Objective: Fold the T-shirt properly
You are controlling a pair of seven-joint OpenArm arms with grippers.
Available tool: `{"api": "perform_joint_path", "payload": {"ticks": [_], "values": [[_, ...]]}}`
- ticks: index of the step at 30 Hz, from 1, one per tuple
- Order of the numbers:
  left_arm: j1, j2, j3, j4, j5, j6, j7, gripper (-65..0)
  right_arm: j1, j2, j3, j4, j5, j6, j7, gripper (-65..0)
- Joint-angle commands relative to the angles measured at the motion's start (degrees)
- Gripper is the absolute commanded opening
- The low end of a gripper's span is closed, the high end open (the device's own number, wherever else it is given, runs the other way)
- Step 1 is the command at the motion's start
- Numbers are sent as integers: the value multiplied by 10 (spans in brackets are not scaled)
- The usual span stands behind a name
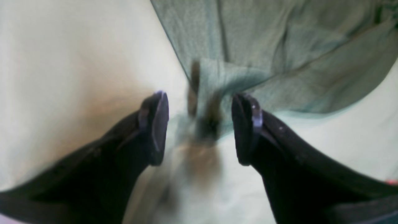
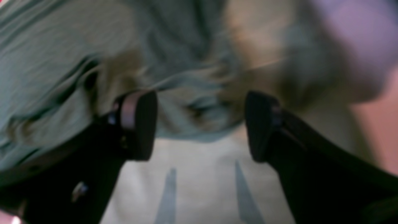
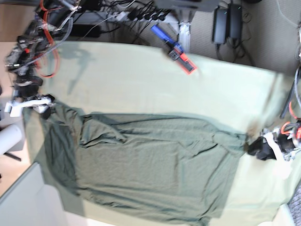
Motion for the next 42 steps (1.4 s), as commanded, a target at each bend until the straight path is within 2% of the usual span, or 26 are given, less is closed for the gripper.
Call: {"api": "perform_joint_path", "payload": {"ticks": [1,8,16,20,24,31,36,42], "values": [[-14,-10,-13,10,-24,-8,1,-292,9,17,10,10,7,7,10,-215],[5,-9,-26,10,-61,-8,19,-293,9,49,22,-75,27,7,31,-215],[21,6,-26,9,-61,-8,16,-292,12,48,2,-150,35,7,70,-215],[21,10,-26,7,-55,-8,11,-242,21,48,-6,-151,37,7,85,-215],[21,20,-26,-4,-54,-8,11,-240,43,48,-7,-160,37,7,85,-215],[21,42,-26,-62,-18,-8,-38,-239,82,46,-12,-219,37,7,81,-215],[21,55,-26,-69,-1,-8,-45,-240,87,41,-13,-237,37,7,81,-215],[21,100,-26,-69,47,-4,-58,-240,87,33,-17,-236,43,7,81,-216]]}}
